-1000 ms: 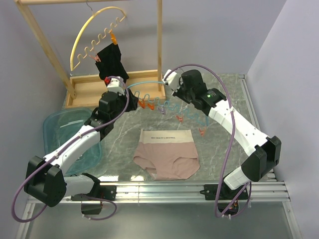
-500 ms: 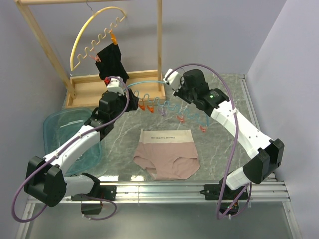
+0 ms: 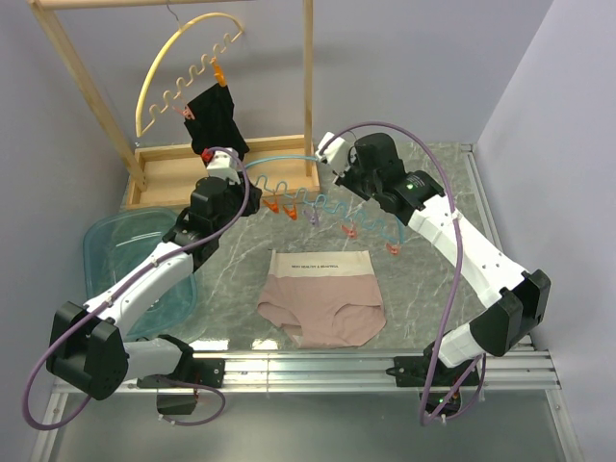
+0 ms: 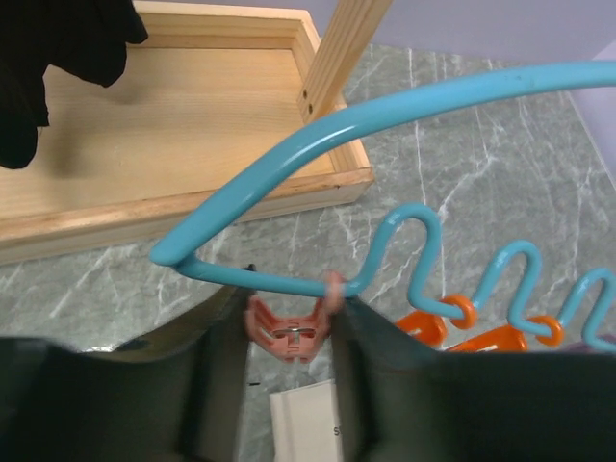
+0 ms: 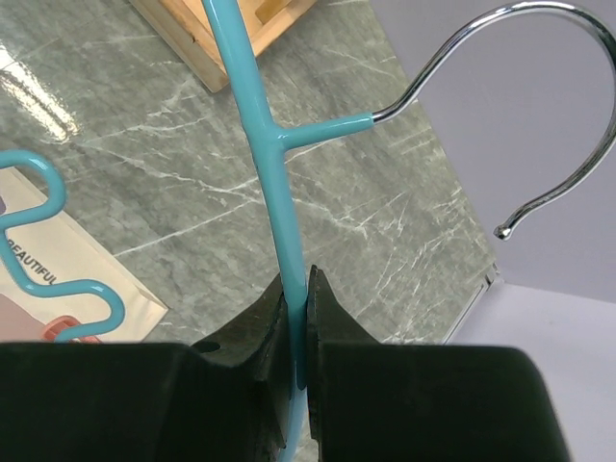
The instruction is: Clip the underwear to the hanger
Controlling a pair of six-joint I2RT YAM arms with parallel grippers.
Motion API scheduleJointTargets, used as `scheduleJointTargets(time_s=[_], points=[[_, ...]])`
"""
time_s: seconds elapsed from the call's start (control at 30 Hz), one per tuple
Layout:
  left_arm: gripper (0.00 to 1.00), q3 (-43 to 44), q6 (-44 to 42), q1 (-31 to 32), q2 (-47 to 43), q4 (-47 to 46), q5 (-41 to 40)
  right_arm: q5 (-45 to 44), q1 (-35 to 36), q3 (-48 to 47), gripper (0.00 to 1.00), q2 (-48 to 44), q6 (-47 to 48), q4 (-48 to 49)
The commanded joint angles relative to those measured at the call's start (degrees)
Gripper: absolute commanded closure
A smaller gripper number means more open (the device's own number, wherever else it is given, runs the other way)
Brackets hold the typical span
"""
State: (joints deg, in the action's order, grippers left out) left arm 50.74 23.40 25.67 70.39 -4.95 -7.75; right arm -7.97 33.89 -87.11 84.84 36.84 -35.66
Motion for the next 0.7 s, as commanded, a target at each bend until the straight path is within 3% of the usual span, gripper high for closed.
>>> scheduleJointTargets(time_s=[0.0,0.17,0.2,0.67], points=[[0.65,1.6,-0.8,-0.1,-0.2,-1.6,1.4,0.3,0.4,-2.5,1.0,-3.5,-1.1,2.3],[0.9,1.4,-1.2,-0.2,-0.4,-0.2,1.6,0.1,0.4,-1.0,1.0,-2.3,0.0,4.4],[1.0,1.3,-1.3,-0.1,-0.5,0.0,1.6,0.0,0.3,-0.5,1.0,-2.0,0.2,4.7],[1.0,4.7,2.4,-0.1,6.9,10.0,2.6,2.3,-1.4,0.8,1.0,8.1,2.9,9.5]])
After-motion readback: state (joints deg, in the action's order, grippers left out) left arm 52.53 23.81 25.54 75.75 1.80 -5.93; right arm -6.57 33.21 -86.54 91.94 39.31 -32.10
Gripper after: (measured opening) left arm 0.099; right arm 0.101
